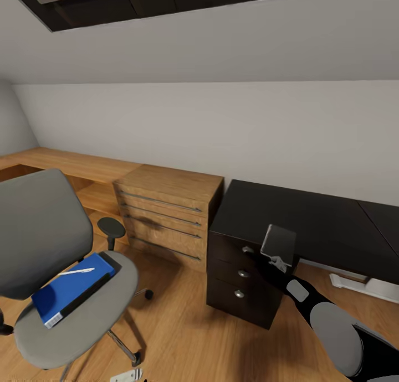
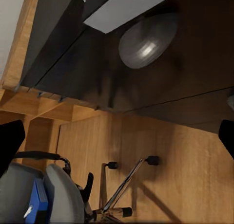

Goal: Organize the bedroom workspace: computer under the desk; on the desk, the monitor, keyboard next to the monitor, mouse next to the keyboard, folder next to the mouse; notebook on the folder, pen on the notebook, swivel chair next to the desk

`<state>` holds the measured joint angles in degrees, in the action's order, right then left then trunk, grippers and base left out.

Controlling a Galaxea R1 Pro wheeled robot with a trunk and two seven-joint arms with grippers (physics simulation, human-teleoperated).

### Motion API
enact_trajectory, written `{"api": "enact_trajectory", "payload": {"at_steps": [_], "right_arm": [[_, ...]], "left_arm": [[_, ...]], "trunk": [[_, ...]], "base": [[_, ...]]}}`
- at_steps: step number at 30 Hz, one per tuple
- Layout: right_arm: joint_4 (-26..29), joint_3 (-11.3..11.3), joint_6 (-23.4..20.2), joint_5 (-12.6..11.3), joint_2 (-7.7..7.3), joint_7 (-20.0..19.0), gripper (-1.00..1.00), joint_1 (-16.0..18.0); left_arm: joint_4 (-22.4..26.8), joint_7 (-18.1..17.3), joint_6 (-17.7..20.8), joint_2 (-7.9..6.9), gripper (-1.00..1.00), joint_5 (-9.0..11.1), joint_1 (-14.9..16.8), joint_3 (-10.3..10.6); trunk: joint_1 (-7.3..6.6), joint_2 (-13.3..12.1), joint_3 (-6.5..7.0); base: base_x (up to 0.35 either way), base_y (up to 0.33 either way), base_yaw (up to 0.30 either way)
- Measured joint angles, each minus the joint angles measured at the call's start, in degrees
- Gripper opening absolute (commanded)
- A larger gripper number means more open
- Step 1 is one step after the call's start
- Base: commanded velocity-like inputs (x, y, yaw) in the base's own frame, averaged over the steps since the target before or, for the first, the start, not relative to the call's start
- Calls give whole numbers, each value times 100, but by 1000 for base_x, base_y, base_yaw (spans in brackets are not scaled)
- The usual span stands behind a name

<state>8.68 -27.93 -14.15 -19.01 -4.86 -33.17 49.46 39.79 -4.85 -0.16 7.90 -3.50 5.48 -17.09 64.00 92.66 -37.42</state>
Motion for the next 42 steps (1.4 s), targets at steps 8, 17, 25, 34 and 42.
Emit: {"api": "enact_trajectory", "payload": {"at_steps": [8,17,25,34,42], "right_arm": [[-1,4,6,0,12,4,100,0],[6,5,3,0,60,-8,100,0],[7,5,5,0,75,-11,100,0],[7,5,15,8,129,5,100,1],[7,11,163,10,188,13,100,1]], "left_arm": [[0,0,0,0,100,1,-2,5],[-1,0,0,0,100,0,-1,3],[0,0,0,-2,100,6,0,-2],[2,0,-46,-9,100,5,-2,7],[-205,1,-592,-8,100,-3,-2,3]], "trunk": [[0,0,-17],[0,0,-30],[0,0,-31],[0,0,-32],[0,0,-32]], "base": [[0,0,170],[0,0,130],[0,0,78],[0,0,253],[0,0,278]]}}
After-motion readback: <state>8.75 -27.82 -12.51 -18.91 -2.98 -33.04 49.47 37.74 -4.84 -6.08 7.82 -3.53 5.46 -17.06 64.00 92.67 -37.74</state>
